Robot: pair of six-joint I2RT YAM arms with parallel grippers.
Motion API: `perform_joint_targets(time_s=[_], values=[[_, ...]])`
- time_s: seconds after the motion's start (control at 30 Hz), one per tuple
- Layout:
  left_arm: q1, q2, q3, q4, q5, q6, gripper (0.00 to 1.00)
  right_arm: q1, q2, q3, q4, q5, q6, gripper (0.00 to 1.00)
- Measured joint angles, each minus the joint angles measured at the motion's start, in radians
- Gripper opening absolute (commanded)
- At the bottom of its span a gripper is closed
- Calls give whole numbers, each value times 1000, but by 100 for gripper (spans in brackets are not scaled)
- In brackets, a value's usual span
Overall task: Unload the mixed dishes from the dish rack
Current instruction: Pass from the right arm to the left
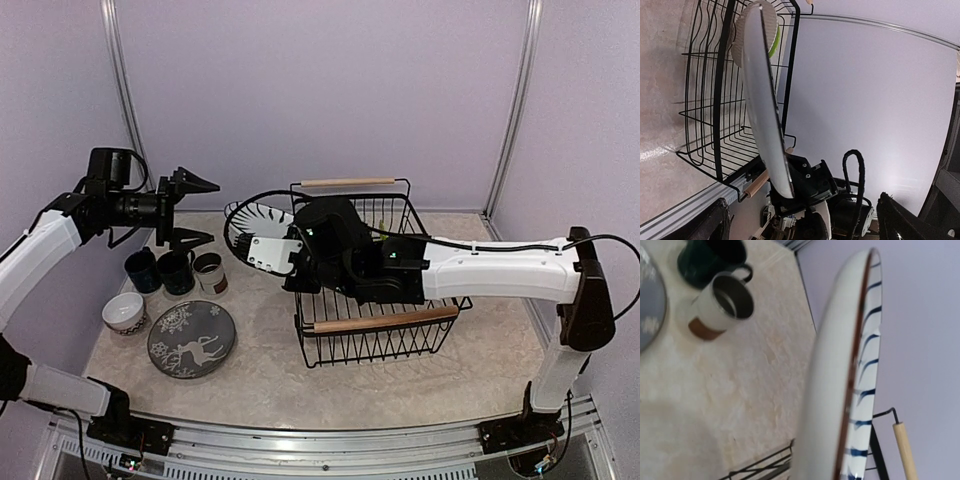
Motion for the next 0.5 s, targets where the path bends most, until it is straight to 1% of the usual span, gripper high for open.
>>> perform_joint_targets(time_s=[0.17, 0.27, 0.37, 0.43, 0.5], values=[[-57, 4, -8, 4, -24, -18, 84, 17, 42, 0, 26, 25, -98, 0], [-88, 28, -7, -10, -53, -6, 70, 24, 45, 0, 44, 37, -135, 0], [-98, 55, -7, -32, -97, 16, 53, 37, 48, 0, 69, 48, -161, 0], [-100, 61, -8, -41, -121, 27, 46, 47, 52, 0, 83, 55, -175, 0], [-100, 61, -8, -43, -139, 39, 36, 56, 59, 0, 93, 60, -190, 0]])
